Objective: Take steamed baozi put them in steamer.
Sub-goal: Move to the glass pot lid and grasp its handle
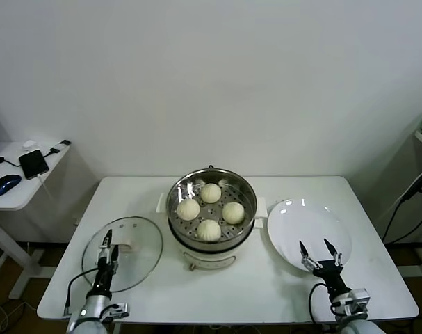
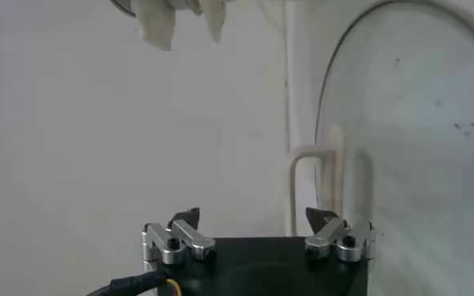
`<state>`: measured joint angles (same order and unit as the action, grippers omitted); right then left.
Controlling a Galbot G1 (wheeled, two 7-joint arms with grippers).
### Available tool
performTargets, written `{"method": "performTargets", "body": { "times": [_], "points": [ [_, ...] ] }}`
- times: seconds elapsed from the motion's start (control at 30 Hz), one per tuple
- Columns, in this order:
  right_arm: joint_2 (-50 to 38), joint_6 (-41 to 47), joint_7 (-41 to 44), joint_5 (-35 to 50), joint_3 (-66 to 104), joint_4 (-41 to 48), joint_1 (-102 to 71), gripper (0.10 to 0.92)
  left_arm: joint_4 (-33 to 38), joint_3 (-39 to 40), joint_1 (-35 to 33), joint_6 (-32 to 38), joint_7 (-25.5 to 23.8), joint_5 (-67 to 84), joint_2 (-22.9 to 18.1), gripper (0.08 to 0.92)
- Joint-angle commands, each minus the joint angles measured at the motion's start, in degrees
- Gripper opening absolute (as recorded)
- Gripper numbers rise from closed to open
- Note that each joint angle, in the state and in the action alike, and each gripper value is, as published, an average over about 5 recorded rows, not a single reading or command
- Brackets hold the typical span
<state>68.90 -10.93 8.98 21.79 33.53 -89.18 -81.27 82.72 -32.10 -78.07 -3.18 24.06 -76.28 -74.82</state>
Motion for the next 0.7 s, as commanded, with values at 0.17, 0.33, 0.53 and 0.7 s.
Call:
{"method": "performTargets", "body": {
  "times": [0.17, 0.33, 0.53, 0.7],
  "points": [
    [0.1, 0.0, 0.1, -0.2, 0.3, -0.3, -0.3, 0.823, -2.6, 0.2, 2.1, -0.9, 0.0, -0.8, -0.1, 0.681],
    [-0.1, 0.3, -0.1, -0.3, 0.3, -0.4, -0.2, 0.823, -4.0, 0.3, 2.4, -0.8, 0.3, -0.8, -0.1, 0.534],
    [0.1, 0.7, -0.5, -0.4, 0.3, -1.1, 0.0, 0.823, -5.8, 0.4, 3.0, -0.7, 1.0, -0.7, -0.1, 0.361],
    [0.0, 1.0, -0.6, -0.4, 0.4, -1.9, 0.2, 0.823, -4.6, -0.1, 3.3, -0.1, 1.1, 1.6, -0.3, 0.222]
  ]
}}
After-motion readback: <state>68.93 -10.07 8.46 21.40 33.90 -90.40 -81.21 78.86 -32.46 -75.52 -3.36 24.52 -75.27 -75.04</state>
